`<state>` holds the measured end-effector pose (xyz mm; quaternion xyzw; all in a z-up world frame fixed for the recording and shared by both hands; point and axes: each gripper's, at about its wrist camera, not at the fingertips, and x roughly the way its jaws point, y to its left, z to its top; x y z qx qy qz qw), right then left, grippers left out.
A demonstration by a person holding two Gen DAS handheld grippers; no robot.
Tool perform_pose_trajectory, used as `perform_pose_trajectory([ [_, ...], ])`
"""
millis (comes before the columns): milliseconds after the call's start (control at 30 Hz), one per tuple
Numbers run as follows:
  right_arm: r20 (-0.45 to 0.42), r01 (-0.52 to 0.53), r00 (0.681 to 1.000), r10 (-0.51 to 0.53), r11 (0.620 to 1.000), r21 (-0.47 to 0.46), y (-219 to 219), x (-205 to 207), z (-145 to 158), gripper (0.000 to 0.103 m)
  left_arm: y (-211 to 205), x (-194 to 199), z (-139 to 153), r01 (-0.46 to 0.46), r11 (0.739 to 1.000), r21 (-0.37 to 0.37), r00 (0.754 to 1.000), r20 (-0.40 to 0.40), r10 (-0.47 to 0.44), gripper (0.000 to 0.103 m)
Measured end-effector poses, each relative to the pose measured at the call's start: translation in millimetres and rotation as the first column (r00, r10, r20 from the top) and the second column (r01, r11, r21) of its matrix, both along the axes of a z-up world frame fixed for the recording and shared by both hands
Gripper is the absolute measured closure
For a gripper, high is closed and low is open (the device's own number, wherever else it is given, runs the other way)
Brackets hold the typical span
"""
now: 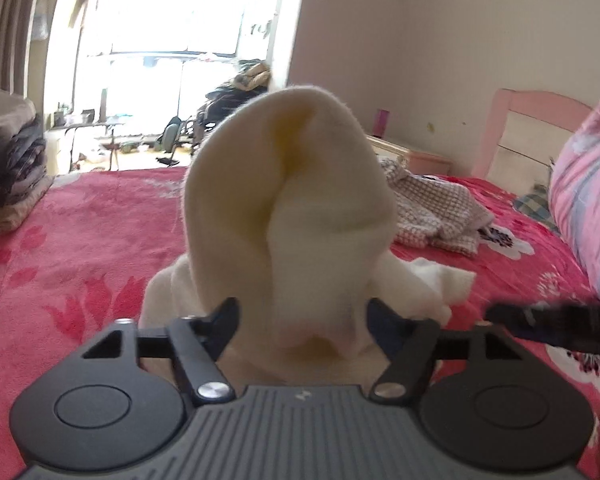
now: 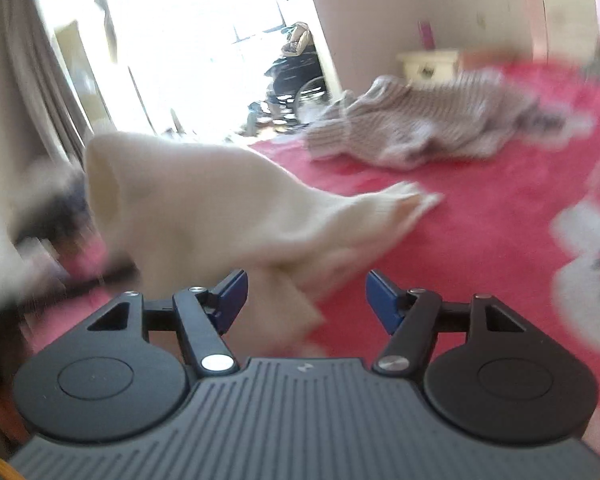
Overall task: Fold clothes
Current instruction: 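Reach the left tool to the cream sweater and close it on the fabric, then lift the sweater with the left tool while the right tool grasps another edge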
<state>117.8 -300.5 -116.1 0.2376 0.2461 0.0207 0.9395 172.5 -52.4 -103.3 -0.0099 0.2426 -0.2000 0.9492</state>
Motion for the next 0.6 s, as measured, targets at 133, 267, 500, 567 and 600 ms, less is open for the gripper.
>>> perform_pose_trajectory([
  [133,-0.031,0.002,0.999,0.008,0.945,0.326,-22,29,-11,0.037,-16,7,-3,0.053,0.998,0.037,0.998,0.024,-0.054,0.032],
  [267,-0.065,0.059,0.997,-0.033,0.890,0.452,-34,42,-19,0.038,-22,29,-2,-0.011,1.000,0.020,1.000,-0.020,0.011,0.080],
  [500,-0.052,0.080,0.997,-0.062,0.861,0.503,-43,33,-18,0.046,38,25,38,-0.088,0.969,-0.232,0.996,-0.002,0.090,0.088],
  [567,-0.046,0.081,0.997,-0.067,0.859,0.506,-46,29,-18,0.048,58,19,49,-0.127,0.950,-0.285,0.991,0.005,0.134,0.088],
  [600,-0.042,0.080,0.997,-0.068,0.856,0.511,-47,27,-17,0.048,69,16,55,-0.147,0.940,-0.309,0.987,0.009,0.157,0.088],
])
